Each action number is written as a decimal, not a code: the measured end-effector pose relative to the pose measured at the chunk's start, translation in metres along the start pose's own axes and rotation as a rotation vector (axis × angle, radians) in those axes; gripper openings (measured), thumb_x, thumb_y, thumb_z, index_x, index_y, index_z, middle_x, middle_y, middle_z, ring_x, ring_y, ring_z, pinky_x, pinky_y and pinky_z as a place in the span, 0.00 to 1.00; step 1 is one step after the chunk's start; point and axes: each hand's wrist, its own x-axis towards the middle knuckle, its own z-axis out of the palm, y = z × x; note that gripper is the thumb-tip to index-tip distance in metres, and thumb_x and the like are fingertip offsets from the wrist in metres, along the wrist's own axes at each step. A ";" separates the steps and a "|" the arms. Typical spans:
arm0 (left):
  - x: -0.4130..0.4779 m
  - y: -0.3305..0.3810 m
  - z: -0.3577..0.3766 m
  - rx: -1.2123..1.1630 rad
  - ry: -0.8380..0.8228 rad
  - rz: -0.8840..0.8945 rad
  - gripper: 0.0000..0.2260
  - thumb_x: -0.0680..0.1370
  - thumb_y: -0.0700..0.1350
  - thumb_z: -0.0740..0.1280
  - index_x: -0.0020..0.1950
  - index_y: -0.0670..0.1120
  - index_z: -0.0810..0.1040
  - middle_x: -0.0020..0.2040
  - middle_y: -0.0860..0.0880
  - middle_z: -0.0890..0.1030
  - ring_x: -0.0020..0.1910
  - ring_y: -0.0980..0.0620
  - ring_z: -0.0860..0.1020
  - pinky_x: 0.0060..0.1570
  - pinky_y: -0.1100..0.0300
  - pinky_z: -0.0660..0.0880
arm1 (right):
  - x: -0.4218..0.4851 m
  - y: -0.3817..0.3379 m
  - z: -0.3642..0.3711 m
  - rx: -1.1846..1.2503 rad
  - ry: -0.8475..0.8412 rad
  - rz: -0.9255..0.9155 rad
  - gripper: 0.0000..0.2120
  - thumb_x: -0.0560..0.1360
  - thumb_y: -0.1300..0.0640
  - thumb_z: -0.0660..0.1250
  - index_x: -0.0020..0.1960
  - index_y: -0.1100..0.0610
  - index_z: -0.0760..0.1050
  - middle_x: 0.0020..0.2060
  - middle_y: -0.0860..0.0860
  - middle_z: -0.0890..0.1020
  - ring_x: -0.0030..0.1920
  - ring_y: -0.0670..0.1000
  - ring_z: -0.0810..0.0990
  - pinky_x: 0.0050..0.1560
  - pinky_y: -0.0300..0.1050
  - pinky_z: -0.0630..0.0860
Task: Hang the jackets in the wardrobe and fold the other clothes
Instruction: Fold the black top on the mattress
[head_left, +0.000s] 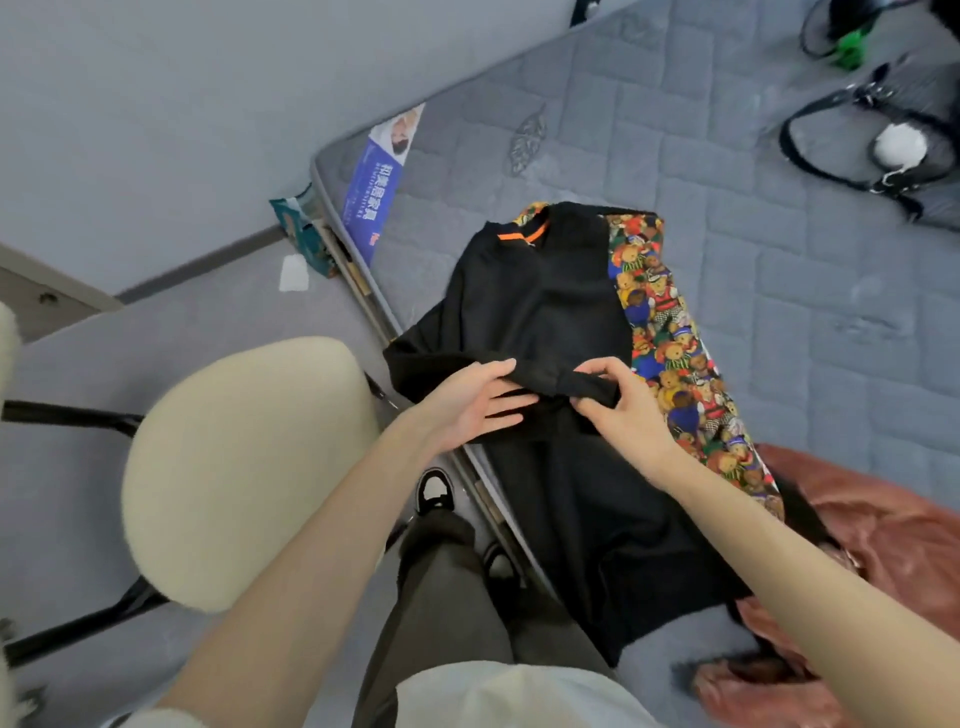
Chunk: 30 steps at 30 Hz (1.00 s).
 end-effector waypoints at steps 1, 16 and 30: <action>0.001 0.000 0.007 0.056 0.036 0.024 0.11 0.81 0.51 0.60 0.59 0.49 0.76 0.54 0.50 0.83 0.53 0.51 0.82 0.50 0.56 0.77 | -0.003 0.003 -0.007 0.072 0.094 0.011 0.11 0.73 0.67 0.66 0.52 0.55 0.75 0.44 0.46 0.80 0.46 0.43 0.78 0.47 0.33 0.73; 0.091 0.037 -0.060 1.468 0.478 0.217 0.41 0.70 0.31 0.68 0.78 0.43 0.50 0.77 0.44 0.56 0.75 0.44 0.55 0.73 0.52 0.53 | 0.094 0.031 -0.053 0.244 0.766 0.354 0.10 0.83 0.52 0.52 0.47 0.56 0.66 0.42 0.49 0.72 0.42 0.47 0.69 0.35 0.31 0.65; 0.182 0.073 -0.130 1.875 -0.192 -0.063 0.17 0.81 0.51 0.60 0.70 0.53 0.67 0.64 0.54 0.76 0.65 0.48 0.73 0.70 0.49 0.55 | 0.204 0.059 -0.027 0.932 1.038 0.807 0.21 0.84 0.50 0.49 0.76 0.50 0.59 0.71 0.50 0.66 0.67 0.56 0.70 0.60 0.55 0.76</action>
